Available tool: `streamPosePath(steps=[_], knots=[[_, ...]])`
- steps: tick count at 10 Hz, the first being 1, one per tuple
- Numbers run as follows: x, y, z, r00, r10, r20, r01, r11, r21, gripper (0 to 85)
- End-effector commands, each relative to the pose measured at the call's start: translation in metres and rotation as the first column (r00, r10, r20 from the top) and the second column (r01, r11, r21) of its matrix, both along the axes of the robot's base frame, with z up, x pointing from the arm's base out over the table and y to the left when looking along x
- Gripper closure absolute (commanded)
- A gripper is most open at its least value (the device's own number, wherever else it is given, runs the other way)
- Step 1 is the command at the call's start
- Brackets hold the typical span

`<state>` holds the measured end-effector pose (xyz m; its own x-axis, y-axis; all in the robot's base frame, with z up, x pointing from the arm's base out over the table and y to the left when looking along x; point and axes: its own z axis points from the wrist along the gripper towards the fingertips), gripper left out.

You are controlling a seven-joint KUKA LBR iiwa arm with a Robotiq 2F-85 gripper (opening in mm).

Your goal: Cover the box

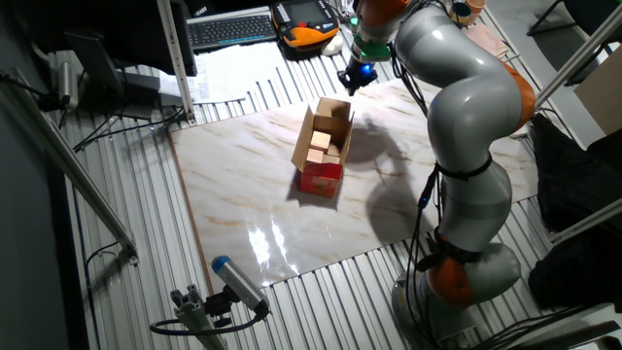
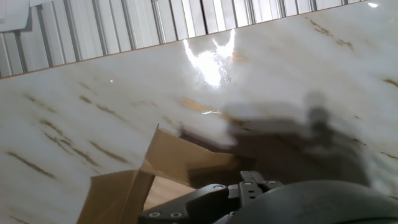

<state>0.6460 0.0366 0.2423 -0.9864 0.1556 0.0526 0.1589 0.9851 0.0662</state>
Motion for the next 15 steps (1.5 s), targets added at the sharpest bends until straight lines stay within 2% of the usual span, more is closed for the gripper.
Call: streamPosePath(steps=[1, 3, 4, 5, 7, 9, 11, 13, 14, 15], knots=[[0.0090, 0.003, 0.000, 1.000, -0.003, -0.001, 0.003, 1.000, 0.000, 85.0], [0.0328, 0.007, 0.001, 1.000, -0.006, -0.006, 0.006, 1.000, -0.001, 85.0], [0.0400, 0.007, 0.000, 1.000, -0.009, -0.005, 0.009, 1.000, 0.002, 85.0], [0.0450, 0.008, -0.006, 1.000, -0.018, 0.007, 0.018, 1.000, -0.004, 85.0], [0.0504, 0.011, -0.025, 0.999, -0.028, 0.032, 0.028, 0.999, -0.016, 85.0], [0.0524, 0.012, -0.038, 0.999, -0.031, 0.042, 0.032, 0.999, -0.014, 85.0], [0.0523, 0.015, -0.050, 0.999, -0.033, 0.034, 0.033, 0.999, -0.016, 85.0], [0.0453, 0.023, -0.061, 0.998, -0.038, 0.042, 0.039, 0.999, -0.022, 85.0], [0.0417, 0.027, -0.059, 0.999, -0.040, 0.030, 0.041, 0.999, -0.023, 85.0], [0.0366, 0.033, -0.057, 0.999, -0.042, 0.023, 0.043, 0.998, -0.045, 85.0]])
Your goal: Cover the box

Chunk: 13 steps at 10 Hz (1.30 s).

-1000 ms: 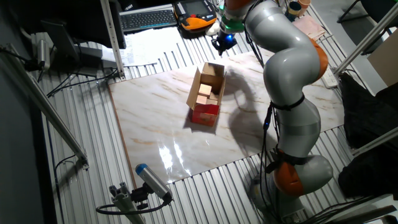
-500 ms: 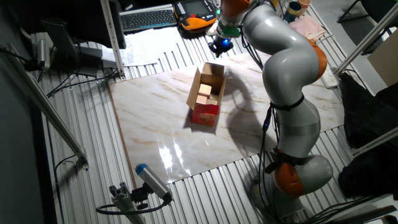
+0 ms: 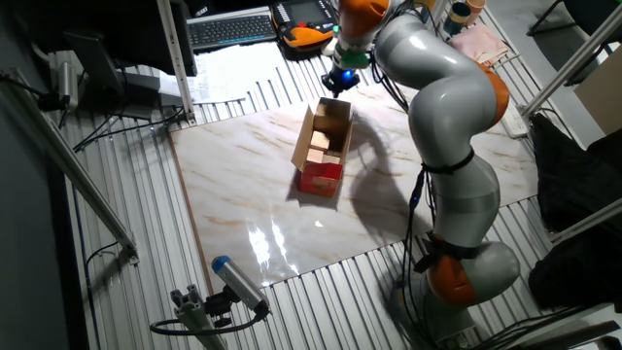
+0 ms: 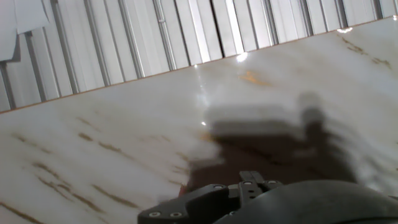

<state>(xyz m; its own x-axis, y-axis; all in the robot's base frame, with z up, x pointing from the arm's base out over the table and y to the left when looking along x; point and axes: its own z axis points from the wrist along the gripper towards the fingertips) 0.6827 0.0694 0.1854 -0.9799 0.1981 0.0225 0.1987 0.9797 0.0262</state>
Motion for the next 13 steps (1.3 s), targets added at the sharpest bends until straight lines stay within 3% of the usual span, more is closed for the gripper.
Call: streamPosePath(steps=[1, 7, 8, 9, 10, 11, 12, 13], knots=[[-0.0037, 0.004, 0.002, 1.000, -0.001, -0.011, 0.001, 1.000, -0.005, 85.0], [-0.0275, 0.012, 0.033, 0.994, 0.020, -0.106, -0.025, 0.999, -0.045, 85.0], [-0.0352, 0.009, 0.035, 0.993, 0.021, -0.116, -0.027, 0.999, -0.044, 85.0], [-0.0407, 0.007, 0.033, 0.994, 0.023, -0.109, -0.028, 0.999, -0.044, 85.0], [-0.0407, 0.007, 0.034, 0.994, 0.021, -0.110, -0.025, 0.999, -0.033, 85.0], [-0.0341, 0.004, 0.040, 0.992, 0.015, -0.127, -0.016, 1.000, -0.006, 85.0], [-0.0209, -0.003, 0.049, 0.991, -0.002, -0.131, 0.008, 0.999, 0.041, 85.0], [-0.0081, -0.009, 0.052, 0.992, -0.011, -0.130, 0.020, 0.998, 0.067, 85.0]])
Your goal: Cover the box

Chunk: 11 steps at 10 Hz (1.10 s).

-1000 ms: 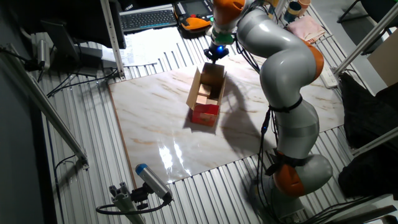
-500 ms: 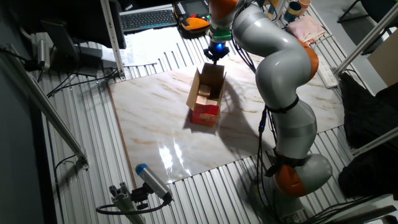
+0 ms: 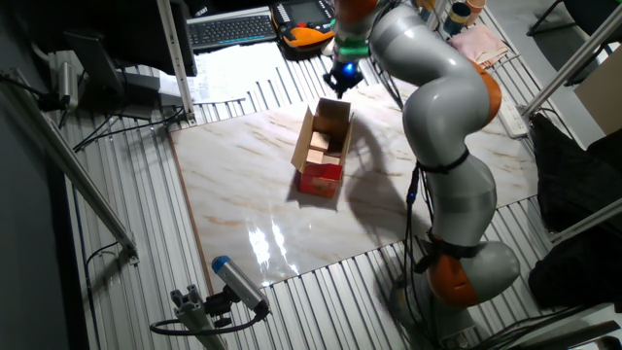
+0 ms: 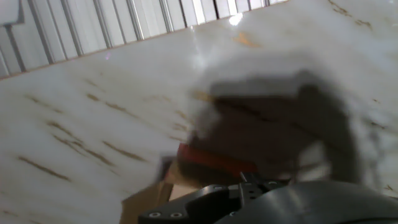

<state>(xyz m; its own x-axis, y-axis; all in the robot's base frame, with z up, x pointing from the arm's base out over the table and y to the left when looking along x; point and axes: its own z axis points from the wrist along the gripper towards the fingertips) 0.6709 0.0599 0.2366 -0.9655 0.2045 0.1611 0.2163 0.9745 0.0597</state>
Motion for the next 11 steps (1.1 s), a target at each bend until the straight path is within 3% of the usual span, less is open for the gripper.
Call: streamPosePath(steps=[1, 3, 5, 7, 9, 10, 11], knots=[[0.0130, -0.004, -0.001, 1.000, 0.002, 0.006, -0.002, 1.000, -0.002, 85.0], [0.0184, -0.003, -0.013, 0.999, -0.008, 0.033, 0.009, 1.000, -0.018, 85.0], [0.0145, 0.001, -0.031, 0.998, -0.006, 0.065, 0.009, 0.999, -0.047, 85.0], [0.0064, 0.002, -0.045, 0.997, -0.004, 0.081, 0.008, 0.999, -0.050, 85.0], [0.0005, 0.005, -0.042, 0.998, 0.001, 0.064, 0.002, 0.999, -0.044, 85.0], [-0.0046, 0.007, -0.038, 0.999, 0.002, 0.051, 0.000, 0.999, -0.047, 85.0], [-0.0129, 0.011, -0.039, 0.999, 0.001, 0.054, 0.002, 0.998, -0.060, 85.0]])
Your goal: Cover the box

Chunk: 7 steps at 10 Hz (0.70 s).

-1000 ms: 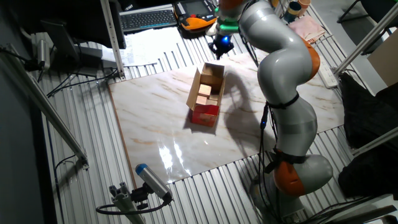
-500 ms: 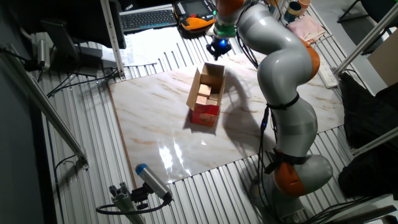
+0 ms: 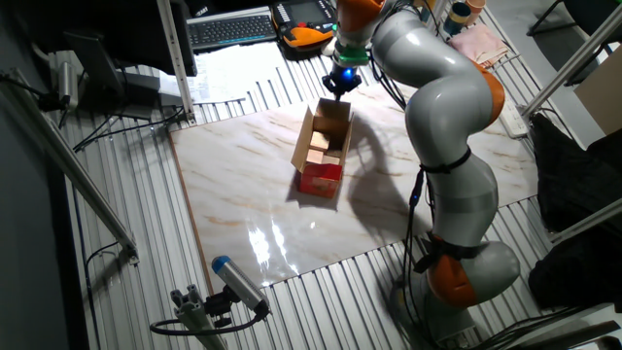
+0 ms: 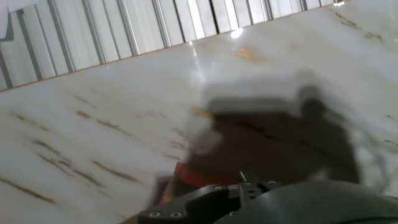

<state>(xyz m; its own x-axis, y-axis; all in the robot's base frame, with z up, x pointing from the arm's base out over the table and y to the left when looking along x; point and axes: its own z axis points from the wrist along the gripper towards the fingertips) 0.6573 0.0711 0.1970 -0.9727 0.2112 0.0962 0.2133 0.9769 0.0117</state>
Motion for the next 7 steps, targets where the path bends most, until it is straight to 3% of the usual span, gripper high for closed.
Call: streamPosePath(steps=[1, 7], knots=[[-0.0050, 0.002, -0.002, 1.000, 0.005, 0.000, -0.005, 1.000, -0.007, 85.0], [-0.0275, 0.006, 0.005, 1.000, -0.004, -0.023, 0.004, 1.000, -0.002, 85.0]])
